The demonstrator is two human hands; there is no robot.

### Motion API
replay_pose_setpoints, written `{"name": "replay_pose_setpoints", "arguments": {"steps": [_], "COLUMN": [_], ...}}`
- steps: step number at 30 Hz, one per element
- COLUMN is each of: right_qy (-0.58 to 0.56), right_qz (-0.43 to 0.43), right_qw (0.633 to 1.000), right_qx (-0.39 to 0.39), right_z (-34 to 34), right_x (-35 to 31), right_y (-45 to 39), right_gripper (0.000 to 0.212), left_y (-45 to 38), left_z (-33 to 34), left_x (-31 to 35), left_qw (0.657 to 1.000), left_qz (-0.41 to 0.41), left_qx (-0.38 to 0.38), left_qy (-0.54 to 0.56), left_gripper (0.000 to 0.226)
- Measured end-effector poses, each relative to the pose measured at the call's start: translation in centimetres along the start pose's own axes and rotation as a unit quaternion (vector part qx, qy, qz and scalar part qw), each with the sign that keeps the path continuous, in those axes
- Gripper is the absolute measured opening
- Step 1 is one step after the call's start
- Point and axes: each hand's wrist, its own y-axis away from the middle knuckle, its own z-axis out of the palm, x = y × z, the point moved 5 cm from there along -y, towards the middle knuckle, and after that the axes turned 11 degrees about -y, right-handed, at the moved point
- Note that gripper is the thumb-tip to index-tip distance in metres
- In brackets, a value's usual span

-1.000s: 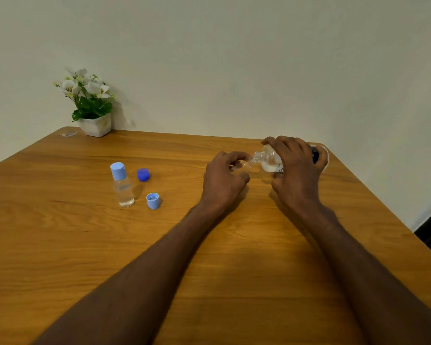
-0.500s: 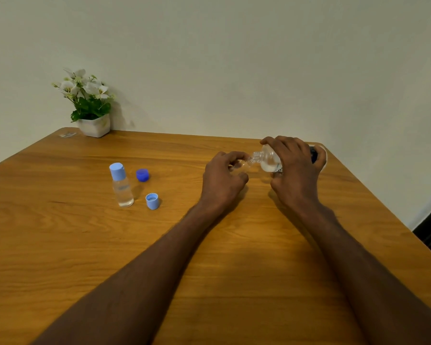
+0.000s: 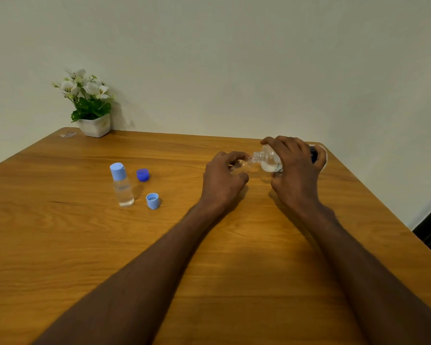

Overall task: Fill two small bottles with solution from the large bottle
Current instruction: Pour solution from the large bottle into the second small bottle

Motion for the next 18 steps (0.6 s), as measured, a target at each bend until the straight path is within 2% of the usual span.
{"name": "replay_pose_setpoints", "arguments": {"steps": [18], "right_qy": [-0.007], "right_qz": [0.000], "right_qw": [1.000], "right_qx": [-0.008], "right_z": [0.00], "right_x": [-0.10], "right_y": [0.02], "right_gripper": [0.087], "left_y": [0.02], "left_z": [0.02], "left_x": [-0.04], "left_qw": [1.000], "left_qz": [-0.004], "left_qx": [-0.001], "left_qy": [0.000], "left_gripper": [0.047]}}
